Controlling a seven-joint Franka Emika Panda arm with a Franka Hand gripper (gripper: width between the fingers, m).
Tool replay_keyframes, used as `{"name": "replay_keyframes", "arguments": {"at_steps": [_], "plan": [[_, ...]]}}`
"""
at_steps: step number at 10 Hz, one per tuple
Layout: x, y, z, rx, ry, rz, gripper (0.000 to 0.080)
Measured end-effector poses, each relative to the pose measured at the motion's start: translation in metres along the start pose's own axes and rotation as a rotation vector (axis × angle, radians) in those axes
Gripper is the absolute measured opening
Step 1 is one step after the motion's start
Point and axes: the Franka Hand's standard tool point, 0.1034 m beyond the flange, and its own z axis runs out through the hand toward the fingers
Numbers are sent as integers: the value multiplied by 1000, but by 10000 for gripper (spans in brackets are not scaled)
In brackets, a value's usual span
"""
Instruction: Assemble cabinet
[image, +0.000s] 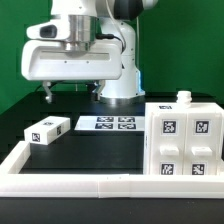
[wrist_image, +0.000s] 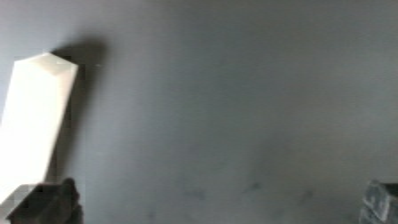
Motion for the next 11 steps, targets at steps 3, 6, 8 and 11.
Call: {"name": "replay_keyframes", "arguments": {"at_steps": [3, 6, 8, 11], "plan": [[0, 0, 0, 1, 0, 57, 797], [-44, 18, 16, 12, -39, 323, 797], [-70, 32, 27, 13, -33, 475, 797], [-64, 27, 27, 23, -29, 673, 797]]}}
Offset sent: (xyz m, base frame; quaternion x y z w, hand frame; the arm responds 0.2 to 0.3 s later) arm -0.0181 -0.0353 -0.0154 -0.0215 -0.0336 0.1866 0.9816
